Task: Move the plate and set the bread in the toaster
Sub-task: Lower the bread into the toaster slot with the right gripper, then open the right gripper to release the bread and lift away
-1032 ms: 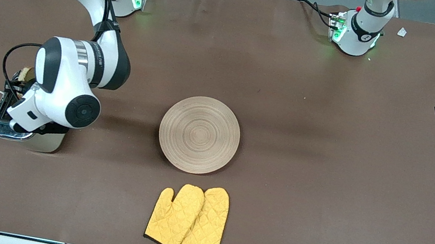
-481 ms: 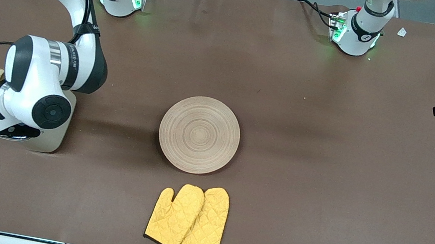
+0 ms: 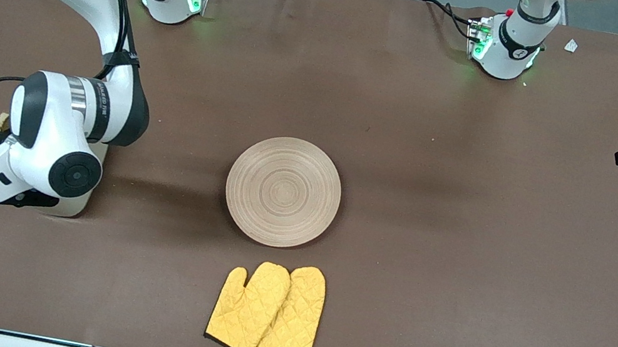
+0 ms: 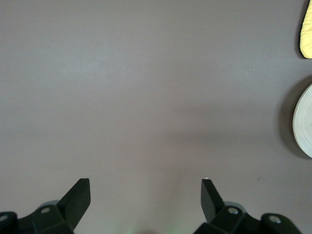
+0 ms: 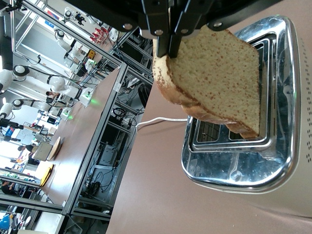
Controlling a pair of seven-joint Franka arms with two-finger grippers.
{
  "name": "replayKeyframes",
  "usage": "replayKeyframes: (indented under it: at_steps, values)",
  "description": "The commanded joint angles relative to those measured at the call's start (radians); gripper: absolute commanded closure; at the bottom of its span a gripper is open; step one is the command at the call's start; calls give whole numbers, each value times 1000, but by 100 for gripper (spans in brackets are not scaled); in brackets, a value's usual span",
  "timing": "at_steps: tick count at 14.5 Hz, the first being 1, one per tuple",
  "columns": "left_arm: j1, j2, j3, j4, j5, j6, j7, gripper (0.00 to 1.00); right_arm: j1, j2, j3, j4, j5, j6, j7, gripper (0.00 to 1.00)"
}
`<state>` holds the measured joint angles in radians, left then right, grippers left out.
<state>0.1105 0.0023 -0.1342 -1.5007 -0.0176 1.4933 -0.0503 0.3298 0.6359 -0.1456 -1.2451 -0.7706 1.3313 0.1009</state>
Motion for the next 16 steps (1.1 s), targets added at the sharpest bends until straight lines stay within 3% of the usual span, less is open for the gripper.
replayKeyframes:
  at_steps: [1,11,13,14,16]
  values:
    - [-5,-1,-1,4,4,7,7,0,-12,1,8,7,-22,2,6,99]
    - [-5,-1,-2,4,4,7,7,0,-41,13,11,-37,13,77,17,98]
    - [-3,-1,-2,4,4,7,7,0,-43,19,11,-37,34,78,16,92]
    - [-3,-1,-2,4,4,7,9,0,-43,24,11,-37,33,77,16,73]
    - [-2,-1,-2,4,4,7,9,0,-47,22,11,-34,34,78,14,19]
